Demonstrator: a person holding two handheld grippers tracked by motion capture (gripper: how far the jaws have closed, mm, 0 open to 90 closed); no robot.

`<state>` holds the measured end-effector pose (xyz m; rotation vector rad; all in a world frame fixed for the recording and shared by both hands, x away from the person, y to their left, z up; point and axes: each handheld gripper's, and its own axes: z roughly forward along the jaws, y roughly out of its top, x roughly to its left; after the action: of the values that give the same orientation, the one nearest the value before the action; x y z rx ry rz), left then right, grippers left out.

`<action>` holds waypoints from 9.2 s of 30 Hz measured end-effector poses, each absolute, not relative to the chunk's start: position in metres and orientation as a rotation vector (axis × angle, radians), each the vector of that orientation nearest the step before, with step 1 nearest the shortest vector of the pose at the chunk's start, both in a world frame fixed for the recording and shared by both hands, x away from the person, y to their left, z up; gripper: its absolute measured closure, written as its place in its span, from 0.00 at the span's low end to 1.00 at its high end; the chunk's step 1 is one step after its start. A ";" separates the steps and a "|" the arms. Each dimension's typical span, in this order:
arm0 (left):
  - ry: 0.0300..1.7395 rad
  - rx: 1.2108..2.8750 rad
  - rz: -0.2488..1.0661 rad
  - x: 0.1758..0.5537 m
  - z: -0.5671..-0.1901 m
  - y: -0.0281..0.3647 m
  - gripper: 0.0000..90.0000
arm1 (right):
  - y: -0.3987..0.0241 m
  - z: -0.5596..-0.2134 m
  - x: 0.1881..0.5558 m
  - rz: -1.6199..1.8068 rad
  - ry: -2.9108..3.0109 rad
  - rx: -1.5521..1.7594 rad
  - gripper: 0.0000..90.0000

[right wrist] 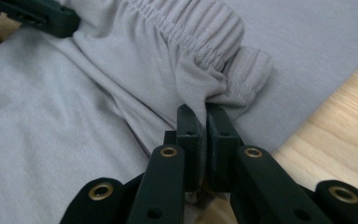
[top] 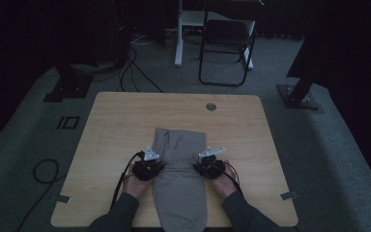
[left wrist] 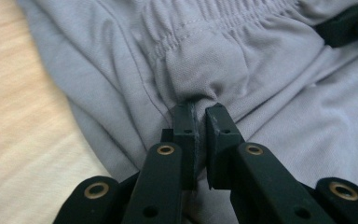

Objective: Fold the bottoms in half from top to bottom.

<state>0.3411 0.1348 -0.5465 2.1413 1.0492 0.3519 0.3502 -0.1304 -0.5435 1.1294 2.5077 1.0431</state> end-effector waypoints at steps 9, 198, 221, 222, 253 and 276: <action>1.071 2.134 0.387 0.361 -0.546 0.137 0.94 | -0.122 -0.545 0.375 1.030 2.463 1.118 0.95; 1.001 2.066 0.305 0.396 -0.525 0.127 0.85 | -0.148 -0.534 0.432 1.348 2.428 1.183 0.79; 1.125 1.976 0.389 0.429 -0.522 0.139 0.83 | -0.129 -0.535 0.456 1.311 2.441 1.233 0.75; 1.146 1.972 0.396 0.437 -0.522 0.138 0.83 | -0.130 -0.535 0.455 1.333 2.456 1.221 0.75; 1.012 2.096 0.458 0.404 -0.528 0.129 0.77 | -0.120 -0.534 0.428 1.133 2.457 1.019 0.58; 1.111 2.063 0.443 0.390 -0.550 0.139 0.90 | -0.124 -0.554 0.426 1.070 2.334 1.106 0.62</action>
<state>0.3903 0.1392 -0.5504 2.0630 1.1110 0.4434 0.4259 -0.1236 -0.5536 1.1062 2.3342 1.0698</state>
